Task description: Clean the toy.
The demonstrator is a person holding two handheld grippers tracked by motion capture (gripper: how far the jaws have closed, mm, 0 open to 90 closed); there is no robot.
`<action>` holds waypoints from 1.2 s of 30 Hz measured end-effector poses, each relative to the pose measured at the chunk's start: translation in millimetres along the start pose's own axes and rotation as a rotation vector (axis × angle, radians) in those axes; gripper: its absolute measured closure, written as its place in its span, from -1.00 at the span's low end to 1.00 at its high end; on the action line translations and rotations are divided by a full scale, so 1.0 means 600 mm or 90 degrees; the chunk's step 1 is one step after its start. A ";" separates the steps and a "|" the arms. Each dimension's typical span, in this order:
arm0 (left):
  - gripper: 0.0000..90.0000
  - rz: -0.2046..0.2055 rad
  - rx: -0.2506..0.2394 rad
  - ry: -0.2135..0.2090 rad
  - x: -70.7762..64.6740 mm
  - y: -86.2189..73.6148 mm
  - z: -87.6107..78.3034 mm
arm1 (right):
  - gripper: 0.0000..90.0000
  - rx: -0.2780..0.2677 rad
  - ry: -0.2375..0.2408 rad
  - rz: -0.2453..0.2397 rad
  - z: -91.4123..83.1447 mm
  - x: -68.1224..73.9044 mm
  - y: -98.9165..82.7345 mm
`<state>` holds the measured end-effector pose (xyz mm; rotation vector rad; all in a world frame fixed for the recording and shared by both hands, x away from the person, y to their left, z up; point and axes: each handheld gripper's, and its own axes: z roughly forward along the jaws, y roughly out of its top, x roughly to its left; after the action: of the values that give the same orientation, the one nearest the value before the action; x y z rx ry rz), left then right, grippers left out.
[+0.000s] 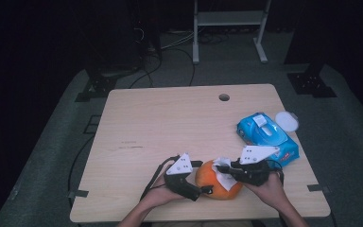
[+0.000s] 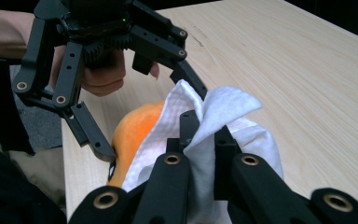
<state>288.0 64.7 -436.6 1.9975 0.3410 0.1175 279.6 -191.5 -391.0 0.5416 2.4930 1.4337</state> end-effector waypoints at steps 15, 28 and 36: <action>-0.18 0.093 0.006 0.026 -0.033 0.015 0.006 | 0.92 0.013 0.036 -0.053 0.036 0.040 0.031; -0.22 0.081 0.009 0.028 -0.025 0.008 0.009 | 0.92 0.002 0.013 -0.025 0.008 0.020 0.015; -0.20 0.075 0.011 0.030 -0.024 0.005 0.007 | 0.92 0.024 0.043 -0.056 0.042 0.037 0.025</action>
<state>275.9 55.3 -434.6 2.0350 0.2558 0.2368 271.6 -155.9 -390.7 0.3902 2.5674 1.3968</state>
